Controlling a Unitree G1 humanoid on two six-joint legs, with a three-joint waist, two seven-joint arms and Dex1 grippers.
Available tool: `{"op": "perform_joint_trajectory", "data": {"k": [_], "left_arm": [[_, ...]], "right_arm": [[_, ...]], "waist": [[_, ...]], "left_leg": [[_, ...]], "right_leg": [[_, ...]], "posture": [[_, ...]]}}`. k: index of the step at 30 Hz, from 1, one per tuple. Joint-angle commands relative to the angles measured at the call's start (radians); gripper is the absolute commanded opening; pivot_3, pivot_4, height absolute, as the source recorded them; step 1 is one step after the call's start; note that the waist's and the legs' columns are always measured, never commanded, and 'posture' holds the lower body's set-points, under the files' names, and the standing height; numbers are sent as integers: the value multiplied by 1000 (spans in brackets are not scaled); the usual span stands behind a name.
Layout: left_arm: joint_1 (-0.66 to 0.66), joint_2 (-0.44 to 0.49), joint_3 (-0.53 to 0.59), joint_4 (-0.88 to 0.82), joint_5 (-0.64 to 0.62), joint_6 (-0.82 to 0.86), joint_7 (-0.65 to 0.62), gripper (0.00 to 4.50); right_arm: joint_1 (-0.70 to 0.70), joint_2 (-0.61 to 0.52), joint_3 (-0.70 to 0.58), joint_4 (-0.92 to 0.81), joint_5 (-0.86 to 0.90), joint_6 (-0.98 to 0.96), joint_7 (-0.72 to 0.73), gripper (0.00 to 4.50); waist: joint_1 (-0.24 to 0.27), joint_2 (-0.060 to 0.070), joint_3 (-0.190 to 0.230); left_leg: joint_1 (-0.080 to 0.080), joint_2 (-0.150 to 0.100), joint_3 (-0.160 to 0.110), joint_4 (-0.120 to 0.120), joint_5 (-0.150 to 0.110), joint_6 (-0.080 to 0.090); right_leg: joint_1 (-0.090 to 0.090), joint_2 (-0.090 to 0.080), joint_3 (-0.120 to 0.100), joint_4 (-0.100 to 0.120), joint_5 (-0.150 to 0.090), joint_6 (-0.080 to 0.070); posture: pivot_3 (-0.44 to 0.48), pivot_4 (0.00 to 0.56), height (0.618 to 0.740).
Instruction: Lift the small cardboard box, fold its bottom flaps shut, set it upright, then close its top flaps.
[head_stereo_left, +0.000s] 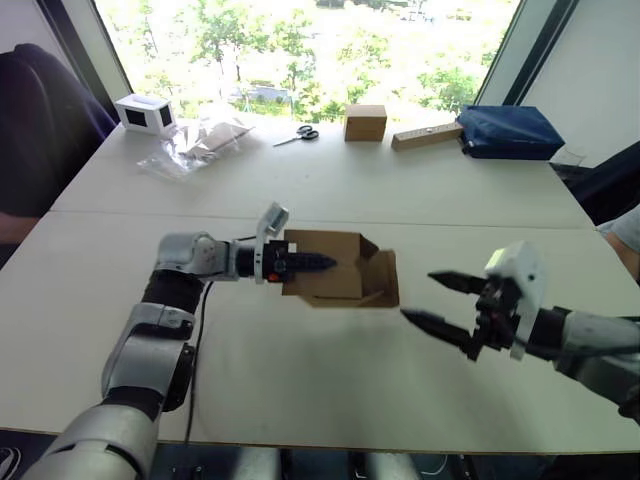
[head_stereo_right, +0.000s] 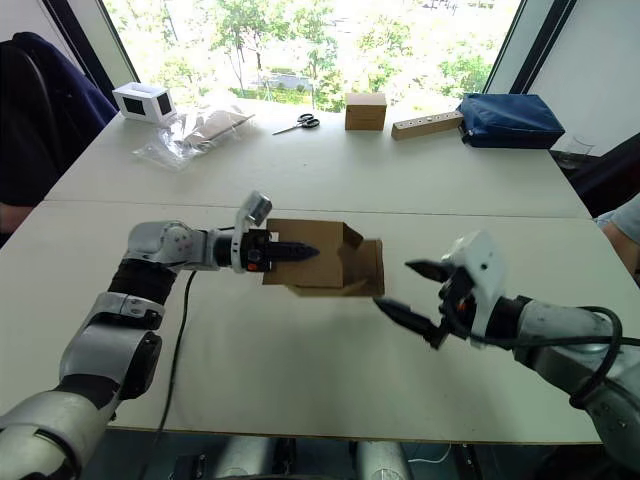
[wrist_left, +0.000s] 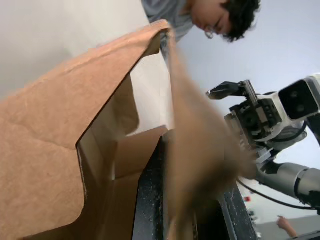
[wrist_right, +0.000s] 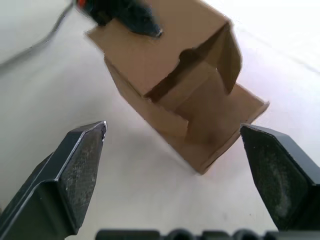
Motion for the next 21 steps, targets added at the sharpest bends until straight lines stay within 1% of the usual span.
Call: {"op": "perform_joint_trajectory", "data": {"k": [1, 3, 4, 6, 7, 8, 9, 11, 12, 14, 16, 18, 19, 21], "left_arm": [[-46, 31, 73, -162, -52, -100, -40, 23], [-51, 40, 76, -199, -52, -124, -44, 23], [-66, 48, 81, -230, -49, -164, -52, 23], [-110, 58, 79, -264, -24, -260, -65, 23], [-134, 62, 78, -268, -13, -306, -69, 3], [-150, 65, 77, -262, -6, -331, -73, 0], [-159, 68, 76, -256, -4, -346, -76, 0], [-174, 80, 60, -241, 22, -398, -90, 0], [-180, 85, 55, -236, 28, -414, -97, 0], [-193, 98, 48, -224, 38, -444, -116, 0], [-201, 105, 43, -215, 44, -459, -132, 0], [-210, 111, 38, -200, 53, -475, -150, 0], [-214, 113, 36, -193, 58, -481, -158, 0], [-218, 116, 33, -181, 62, -490, -168, 0]], "right_arm": [[-112, 64, -91, 85, 160, -38, -136, 4500], [-151, 80, -100, 114, 200, -44, -185, 4500], [-214, 121, -90, 142, 249, -72, -236, 4500], [-365, 240, -50, 192, 347, -155, -335, 4500], [-427, 295, -29, 205, 367, -187, -376, 4229], [-461, 326, -9, 203, 378, -199, -396, 3937], [-478, 341, 3, 199, 383, -203, -410, 3763], [-498, 348, 38, 188, 368, -204, -432, 2911], [-502, 348, 52, 185, 360, -208, -438, 2631], [-510, 345, 81, 187, 333, -217, -443, 1809], [-513, 340, 97, 192, 310, -224, -441, 1093], [-527, 345, 95, 211, 302, -244, -448, 186], [-534, 345, 97, 221, 296, -250, -449, 54], [-543, 343, 106, 235, 285, -253, -450, 54]], "waist": [[0, 0, 0], [1, 1, 0], [2, 1, 0], [-5, 1, 0], [-6, 2, 1], [-7, 2, 1], [-7, 3, 1], [-4, 3, 1], [-3, 3, 0], [-3, 3, 0], [-3, 3, 0], [-5, 3, 0], [-6, 3, 1], [-7, 3, 0]], "left_leg": [[0, 0, 0, 0, 0, 0], [0, 0, 0, 0, 0, 0], [0, 0, 0, 0, 0, 0], [0, 0, 0, 0, 0, 0], [0, 0, 1, 1, 0, 0], [0, 0, 1, 1, 0, 0], [0, 0, 1, 1, 0, 0], [0, 1, 0, -1, 0, 0], [0, 1, 0, -1, 0, 0], [0, 0, 1, -2, -1, 1], [-2, -1, 1, -1, -1, 1], [-2, -1, 2, 0, -1, 1], [-2, -1, 2, 1, -1, 1], [-2, -1, 2, 1, -1, 1]], "right_leg": [[0, 0, 0, 0, 0, 0], [0, 0, 0, 0, 0, 0], [0, 0, 0, 0, 0, 0], [0, 0, 0, 0, 1, 1], [0, 0, 0, 1, 1, 1], [0, 0, 0, 1, 1, 1], [0, 1, 0, 1, 1, 1], [0, 1, -1, 1, 1, 2], [0, 1, -1, 1, 1, 2], [-1, 1, -1, 0, 1, 2], [-2, 0, -1, 0, 1, 2], [-2, 0, 0, 0, 1, 2], [-2, 0, 0, 0, 1, 2], [-1, 0, 0, 0, 1, 2]], "posture": [[0, 150, 740], [0, 150, 740], [0, 150, 740], [0, 150, 740], [0, 150, 740], [0, 150, 740], [0, 150, 740], [0, 150, 740], [0, 150, 740], [0, 150, 740], [0, 150, 740], [0, 150, 740], [0, 150, 740], [0, 150, 740]]}}
